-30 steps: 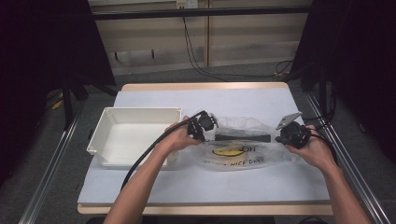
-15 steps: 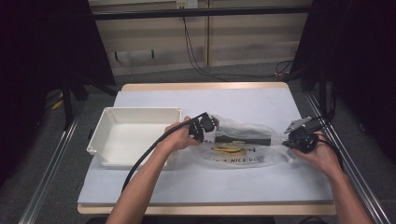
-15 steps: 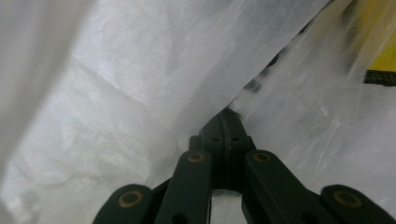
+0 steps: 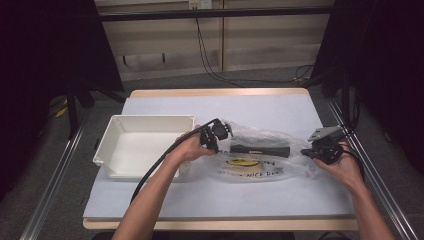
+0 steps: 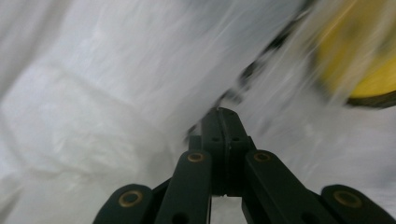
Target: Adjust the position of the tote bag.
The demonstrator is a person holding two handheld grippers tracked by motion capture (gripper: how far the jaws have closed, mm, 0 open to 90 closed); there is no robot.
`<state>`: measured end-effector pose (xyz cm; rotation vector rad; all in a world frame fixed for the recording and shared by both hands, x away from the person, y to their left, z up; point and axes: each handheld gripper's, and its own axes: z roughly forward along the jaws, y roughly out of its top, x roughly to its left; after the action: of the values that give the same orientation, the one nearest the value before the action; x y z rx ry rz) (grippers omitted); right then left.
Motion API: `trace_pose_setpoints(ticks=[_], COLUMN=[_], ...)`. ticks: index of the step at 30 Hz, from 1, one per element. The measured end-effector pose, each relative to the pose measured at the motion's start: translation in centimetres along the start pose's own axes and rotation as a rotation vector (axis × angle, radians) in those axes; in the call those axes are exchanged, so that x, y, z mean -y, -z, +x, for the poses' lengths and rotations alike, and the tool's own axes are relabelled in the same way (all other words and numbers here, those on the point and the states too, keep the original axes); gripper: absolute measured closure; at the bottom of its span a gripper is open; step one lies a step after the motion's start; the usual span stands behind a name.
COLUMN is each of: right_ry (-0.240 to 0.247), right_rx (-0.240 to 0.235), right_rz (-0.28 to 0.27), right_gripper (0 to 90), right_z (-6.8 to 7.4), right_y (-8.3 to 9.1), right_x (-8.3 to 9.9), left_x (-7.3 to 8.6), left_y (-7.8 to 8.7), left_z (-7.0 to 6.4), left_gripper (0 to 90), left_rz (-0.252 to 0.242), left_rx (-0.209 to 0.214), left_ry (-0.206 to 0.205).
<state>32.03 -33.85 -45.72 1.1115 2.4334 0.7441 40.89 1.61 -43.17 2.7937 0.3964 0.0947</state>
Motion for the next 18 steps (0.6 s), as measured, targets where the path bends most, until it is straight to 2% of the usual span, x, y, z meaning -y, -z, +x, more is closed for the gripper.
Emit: trace_pose_setpoints(ticks=[3, 5, 8, 9, 10, 11, 12, 13, 15, 17, 18], right_ry=[-0.008, -0.008, -0.012, -0.017, -0.023, -0.024, -0.023, -0.024, -0.005, 0.009, 0.021], right_rx=[-0.029, -0.041, -0.075, -0.083, -0.093, -0.1, -0.112, -0.126, -0.145, -0.175, -0.182], right_rz=[-0.078, -0.104, -0.159, -0.176, -0.192, -0.209, -0.226, -0.242, -0.263, -0.285, -0.289], right_gripper=[90.0, 90.0, 90.0, 90.0, 90.0, 90.0, 90.0, 90.0, 90.0, 90.0, 90.0], right_z=[0.5, 1.0, 1.4, 1.5, 1.6, 1.7, 1.8, 2.0, 2.4, 3.0, 3.2], right_y=[0.7, 1.0, 1.5, 1.7, 1.9, 2.1, 2.4, 2.6, 2.9, 3.0, 2.9], right_x=[-0.6, -0.8, -1.0, -1.0, -1.1, -1.2, -1.3, -1.6, -2.4, -3.4, -3.9], left_x=[0.4, 0.7, 1.6, 1.9, 2.3, 2.6, 2.7, 2.8, 3.0, 2.9, 2.9], left_y=[1.5, 2.5, 3.6, 4.0, 4.4, 4.7, 4.8, 5.0, 5.0, 4.6, 4.3], left_z=[-0.6, -1.0, -1.5, -1.5, -1.7, -1.9, -2.2, -2.7, -3.7, -4.8, -5.1], left_gripper=[90.0, 90.0, 90.0, 90.0, 90.0, 90.0, 90.0, 90.0, 90.0, 90.0, 90.0], left_rz=[-0.081, -0.122, -0.184, -0.204, -0.252, -0.297, -0.327, -0.336, -0.381, -0.406, -0.429], left_rx=[0.011, 0.006, 0.007, 0.014, 0.032, 0.043, 0.049, 0.033, 0.057, 0.054, 0.069], left_ry=[0.01, 0.002, 0.022, 0.012, 0.039, 0.049, 0.056, 0.041, 0.04, 0.037, 0.039])
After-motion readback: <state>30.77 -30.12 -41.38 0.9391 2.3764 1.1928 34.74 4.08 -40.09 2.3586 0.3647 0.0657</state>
